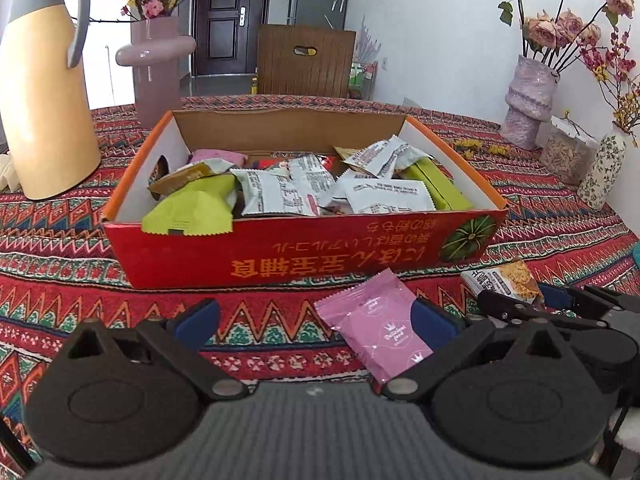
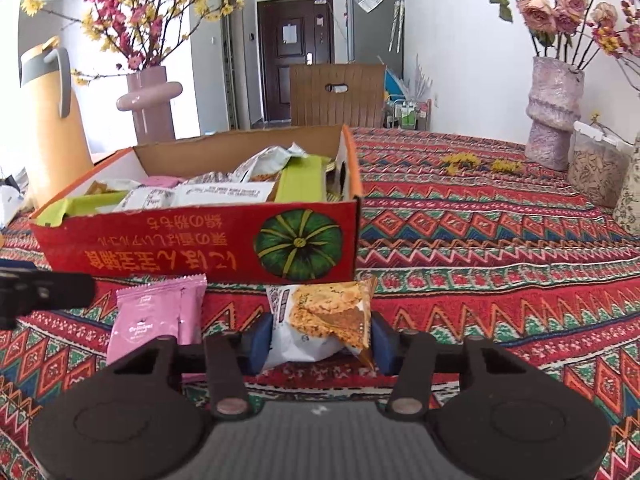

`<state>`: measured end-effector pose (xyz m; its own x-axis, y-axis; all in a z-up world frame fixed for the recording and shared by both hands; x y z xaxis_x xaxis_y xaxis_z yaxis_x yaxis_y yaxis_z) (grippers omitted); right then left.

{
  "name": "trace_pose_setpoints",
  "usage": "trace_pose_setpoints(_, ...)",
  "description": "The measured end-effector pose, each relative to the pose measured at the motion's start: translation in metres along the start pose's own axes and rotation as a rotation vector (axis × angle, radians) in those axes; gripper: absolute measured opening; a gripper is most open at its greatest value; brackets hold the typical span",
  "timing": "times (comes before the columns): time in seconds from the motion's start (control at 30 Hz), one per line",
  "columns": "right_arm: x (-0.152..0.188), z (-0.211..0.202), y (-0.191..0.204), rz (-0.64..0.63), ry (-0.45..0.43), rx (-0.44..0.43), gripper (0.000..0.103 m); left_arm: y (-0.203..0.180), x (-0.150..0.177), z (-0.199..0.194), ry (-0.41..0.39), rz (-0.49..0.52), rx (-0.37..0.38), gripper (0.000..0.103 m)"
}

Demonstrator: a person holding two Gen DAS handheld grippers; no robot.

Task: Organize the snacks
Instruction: 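Grasp a pink packet with the left tool while right grasps a cookie packet, then carry the pink packet and cookie packet over into the box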

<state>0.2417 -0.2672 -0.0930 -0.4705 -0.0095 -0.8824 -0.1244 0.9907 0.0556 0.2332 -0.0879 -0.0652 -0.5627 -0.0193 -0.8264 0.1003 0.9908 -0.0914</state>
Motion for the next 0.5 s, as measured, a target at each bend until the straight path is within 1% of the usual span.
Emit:
trace_pose_setpoints(0.1,-0.001,-0.009,-0.009,0.007,-0.026,0.013,0.049,-0.014,0.001,0.013,0.046,-0.013,0.007,0.103)
trace_pose_setpoints(0.3,0.002,-0.019,-0.025,0.023,-0.047,0.032,0.049,-0.032,0.010,0.040,0.153,-0.062,-0.019,0.103)
trace_pose_setpoints(0.5,0.003,-0.023,-0.028,0.031,-0.058,0.025,0.049,-0.042,0.016,0.052,0.193,-0.054,-0.063,0.103)
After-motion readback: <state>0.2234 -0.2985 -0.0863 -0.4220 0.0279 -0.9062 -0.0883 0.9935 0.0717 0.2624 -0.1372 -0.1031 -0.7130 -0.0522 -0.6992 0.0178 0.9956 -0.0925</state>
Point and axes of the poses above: each gripper's, at about its wrist camera, not at the fingertips, and z roughly the way its jaws point, y to its left, x to its underside, the point moved 7 cm from there along z, roughly the way its jaws point, and after that the axes turned 8 degrees about -y, right-handed, at the moved point
